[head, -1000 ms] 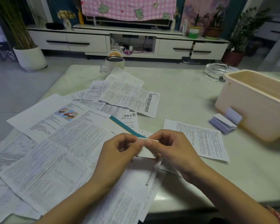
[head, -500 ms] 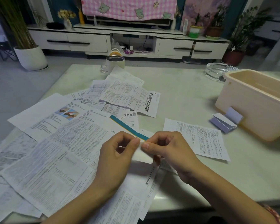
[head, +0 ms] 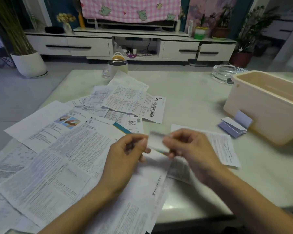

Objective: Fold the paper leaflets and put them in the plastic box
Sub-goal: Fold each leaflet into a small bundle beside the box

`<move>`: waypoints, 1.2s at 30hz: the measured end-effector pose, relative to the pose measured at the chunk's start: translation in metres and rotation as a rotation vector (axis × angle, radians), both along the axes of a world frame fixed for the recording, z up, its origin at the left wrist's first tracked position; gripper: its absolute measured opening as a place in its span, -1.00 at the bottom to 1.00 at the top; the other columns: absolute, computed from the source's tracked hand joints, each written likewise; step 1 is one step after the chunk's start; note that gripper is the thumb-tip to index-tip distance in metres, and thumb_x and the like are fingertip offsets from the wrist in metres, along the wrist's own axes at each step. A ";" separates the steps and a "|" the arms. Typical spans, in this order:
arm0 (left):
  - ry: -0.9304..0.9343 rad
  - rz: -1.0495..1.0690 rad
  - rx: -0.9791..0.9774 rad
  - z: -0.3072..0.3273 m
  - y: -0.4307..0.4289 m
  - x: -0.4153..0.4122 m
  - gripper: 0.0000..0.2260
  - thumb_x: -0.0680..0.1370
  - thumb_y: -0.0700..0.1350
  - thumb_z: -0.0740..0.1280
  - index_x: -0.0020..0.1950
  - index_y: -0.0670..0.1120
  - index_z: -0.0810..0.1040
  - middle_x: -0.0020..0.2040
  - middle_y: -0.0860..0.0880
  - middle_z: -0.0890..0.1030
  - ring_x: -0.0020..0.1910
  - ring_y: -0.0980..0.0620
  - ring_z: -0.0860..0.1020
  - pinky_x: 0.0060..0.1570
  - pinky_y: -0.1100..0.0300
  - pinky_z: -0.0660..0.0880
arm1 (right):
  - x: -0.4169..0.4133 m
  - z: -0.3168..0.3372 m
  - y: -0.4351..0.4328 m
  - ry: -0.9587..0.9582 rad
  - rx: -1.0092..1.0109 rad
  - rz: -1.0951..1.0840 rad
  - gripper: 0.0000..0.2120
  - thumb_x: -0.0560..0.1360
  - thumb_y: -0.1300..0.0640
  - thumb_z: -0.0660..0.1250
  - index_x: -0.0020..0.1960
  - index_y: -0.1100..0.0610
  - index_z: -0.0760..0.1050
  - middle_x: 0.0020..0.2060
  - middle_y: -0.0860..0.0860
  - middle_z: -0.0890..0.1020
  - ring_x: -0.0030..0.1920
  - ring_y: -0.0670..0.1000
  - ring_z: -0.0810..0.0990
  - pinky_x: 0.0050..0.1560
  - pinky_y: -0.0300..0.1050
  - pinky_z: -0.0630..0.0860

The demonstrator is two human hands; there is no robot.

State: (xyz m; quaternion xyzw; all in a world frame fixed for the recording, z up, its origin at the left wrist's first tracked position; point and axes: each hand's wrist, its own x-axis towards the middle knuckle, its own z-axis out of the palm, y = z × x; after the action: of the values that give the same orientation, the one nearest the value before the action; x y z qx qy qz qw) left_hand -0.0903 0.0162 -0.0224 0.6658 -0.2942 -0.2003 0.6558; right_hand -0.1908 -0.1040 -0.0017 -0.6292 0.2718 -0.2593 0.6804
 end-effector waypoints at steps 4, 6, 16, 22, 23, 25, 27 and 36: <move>0.022 -0.054 0.088 0.011 -0.017 0.009 -0.87 0.58 -0.16 0.21 -0.02 -0.04 0.56 -0.23 0.02 0.64 -0.38 0.19 0.55 -0.39 0.37 0.46 | -0.017 0.008 -0.072 -0.099 0.101 -0.379 -0.83 0.50 0.38 0.28 -0.25 0.22 0.48 -0.37 0.06 0.49 -0.39 0.01 0.52 -0.34 -0.36 0.54; 0.019 -0.061 0.091 0.013 -0.020 0.008 -0.87 0.58 -0.17 0.22 0.02 -0.04 0.55 -0.21 0.01 0.65 -0.35 0.19 0.56 -0.36 0.37 0.48 | -0.032 0.004 -0.107 -0.078 0.050 -0.555 -0.80 0.50 0.38 0.28 -0.27 0.21 0.45 -0.34 0.07 0.47 -0.47 -0.07 0.57 -0.35 -0.36 0.55; 0.058 -0.079 0.114 0.009 -0.022 -0.004 -0.80 0.55 -0.30 0.23 0.04 -0.04 0.54 -0.26 -0.03 0.68 -0.38 0.16 0.58 -0.40 0.39 0.49 | -0.063 -0.045 -0.175 0.421 -0.238 -0.821 -0.94 0.33 0.32 0.34 -0.28 0.20 0.51 -0.38 0.17 0.57 -0.43 0.11 0.48 -0.45 -0.23 0.40; 0.077 -0.088 0.136 0.008 -0.021 -0.014 -0.79 0.56 -0.29 0.21 0.01 -0.02 0.54 -0.25 0.01 0.68 -0.38 0.13 0.58 -0.27 0.21 0.53 | -0.067 -0.050 -0.183 0.402 -0.224 -0.891 -0.91 0.36 0.28 0.35 -0.15 0.16 0.49 -0.19 0.19 0.61 -0.25 0.14 0.53 -0.24 -0.10 0.42; 0.087 -0.078 0.135 0.008 -0.021 -0.015 -0.79 0.56 -0.29 0.21 0.01 -0.01 0.53 -0.26 0.01 0.68 -0.38 0.12 0.58 -0.24 0.14 0.53 | -0.069 -0.046 -0.183 0.367 -0.203 -0.902 -0.90 0.38 0.30 0.33 -0.12 0.18 0.49 -0.21 0.17 0.57 -0.27 0.11 0.49 -0.29 -0.14 0.38; 0.113 -0.056 0.126 0.008 -0.022 -0.015 -0.79 0.57 -0.30 0.21 0.01 -0.01 0.53 -0.27 0.00 0.68 -0.40 0.12 0.58 -0.24 0.07 0.50 | -0.073 -0.040 -0.185 0.315 -0.192 -0.915 -0.93 0.39 0.33 0.32 -0.16 0.19 0.49 -0.24 0.14 0.52 -0.30 0.08 0.44 -0.38 -0.20 0.30; 0.134 -0.044 0.122 0.008 -0.023 -0.016 -0.79 0.56 -0.30 0.20 0.00 -0.02 0.53 -0.27 -0.01 0.68 -0.41 0.12 0.57 -0.26 0.09 0.50 | -0.077 -0.032 -0.183 0.255 -0.198 -0.923 -0.86 0.39 0.33 0.32 -0.29 0.15 0.46 -0.28 0.13 0.50 -0.37 0.06 0.40 -0.40 -0.21 0.27; 0.154 -0.063 0.150 0.006 -0.023 -0.022 -0.78 0.55 -0.33 0.20 -0.05 -0.06 0.57 -0.29 -0.02 0.67 -0.42 0.14 0.57 -0.31 0.20 0.48 | -0.056 -0.013 -0.114 0.514 -0.649 -0.080 -0.75 0.43 0.10 0.42 0.08 0.09 0.50 -0.03 -0.04 0.58 -0.09 -0.09 0.55 -0.08 -0.27 0.45</move>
State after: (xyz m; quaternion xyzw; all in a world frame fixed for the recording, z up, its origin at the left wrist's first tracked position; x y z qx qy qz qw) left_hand -0.1123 -0.0066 -0.0162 0.6863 -0.2478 -0.2927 0.6180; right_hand -0.2470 -0.2178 -0.0150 -0.8443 0.3610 -0.1924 0.3461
